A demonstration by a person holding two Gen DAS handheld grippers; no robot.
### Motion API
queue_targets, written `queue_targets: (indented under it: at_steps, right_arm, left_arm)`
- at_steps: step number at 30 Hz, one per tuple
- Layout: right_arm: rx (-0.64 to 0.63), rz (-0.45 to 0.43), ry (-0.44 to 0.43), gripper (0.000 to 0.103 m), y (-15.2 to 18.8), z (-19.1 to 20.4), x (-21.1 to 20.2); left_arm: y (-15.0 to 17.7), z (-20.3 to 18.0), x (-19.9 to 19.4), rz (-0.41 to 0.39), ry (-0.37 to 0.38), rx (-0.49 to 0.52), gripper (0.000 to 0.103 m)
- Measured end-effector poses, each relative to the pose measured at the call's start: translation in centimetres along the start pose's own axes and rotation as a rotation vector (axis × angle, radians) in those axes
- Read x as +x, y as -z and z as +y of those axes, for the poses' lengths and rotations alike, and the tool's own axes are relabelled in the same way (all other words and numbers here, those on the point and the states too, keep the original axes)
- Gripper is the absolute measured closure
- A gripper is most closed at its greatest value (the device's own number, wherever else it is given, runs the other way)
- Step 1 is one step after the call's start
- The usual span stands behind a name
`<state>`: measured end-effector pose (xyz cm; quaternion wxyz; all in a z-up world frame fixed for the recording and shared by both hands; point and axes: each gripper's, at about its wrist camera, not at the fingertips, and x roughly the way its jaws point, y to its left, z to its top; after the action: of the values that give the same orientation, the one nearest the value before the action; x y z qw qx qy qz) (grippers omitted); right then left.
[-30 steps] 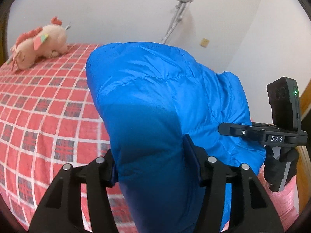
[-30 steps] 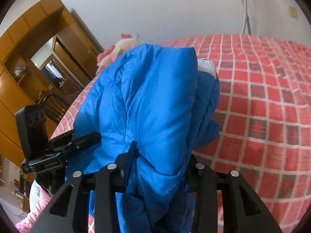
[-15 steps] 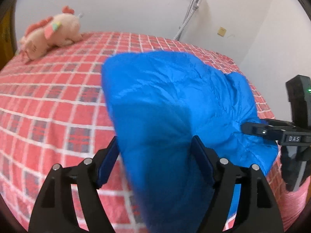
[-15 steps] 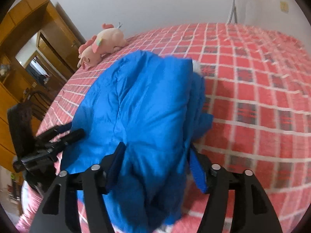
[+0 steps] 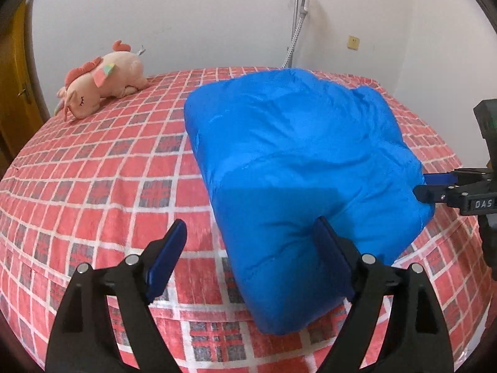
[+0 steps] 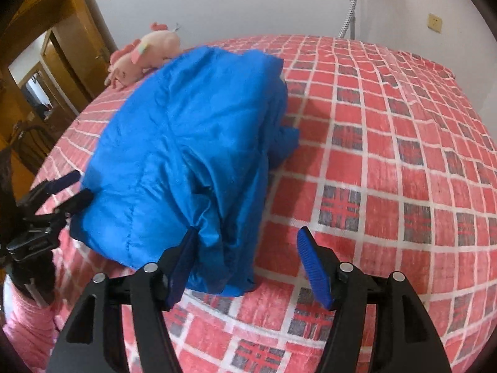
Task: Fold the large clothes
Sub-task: 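Release the folded jacket and pull both tools back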
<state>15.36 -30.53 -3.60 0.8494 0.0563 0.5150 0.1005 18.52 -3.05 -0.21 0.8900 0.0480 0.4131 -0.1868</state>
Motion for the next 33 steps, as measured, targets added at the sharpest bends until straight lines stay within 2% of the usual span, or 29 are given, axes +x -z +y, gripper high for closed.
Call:
queue_targets:
  at_steps: [6,11,13,17,23,27,33]
  right_arm:
    - [0.028,-0.019,0.023,0.038,1.3,-0.1,2.0]
    - [0.07,-0.046,0.001,0.036,1.3,-0.6,0.5]
    - [0.069,-0.075,-0.001,0.034,1.5,-0.4,-1.0]
    - [0.037,-0.134,0.0,0.016,2.2,0.4,-4.1]
    - [0.0,-0.158,-0.001,0.005,3.4,2.0,-6.4]
    - [-0.025,-0.157,0.011,0.004,4.3,3.0,-6.7]
    - [-0.041,-0.148,0.015,0.004,5.7,4.4,-7.2]
  left_arm:
    - [0.4,-0.4,1.4,0.016,-0.01,-0.006,0.02]
    - [-0.1,0.3,0.5,0.041,0.001,-0.087,0.02]
    - [-0.1,0.0,-0.4,0.031,-0.029,-0.084,0.015]
    - [0.3,-0.8,-2.8,-0.004,-0.089,-0.062,0.012]
    - [1.1,-1.7,-5.3,-0.03,-0.145,-0.073,0.007]
    - [1.9,-2.2,-6.6,-0.046,-0.205,-0.081,0.007]
    - [3.0,-2.9,-8.3,-0.054,-0.196,-0.085,0.006]
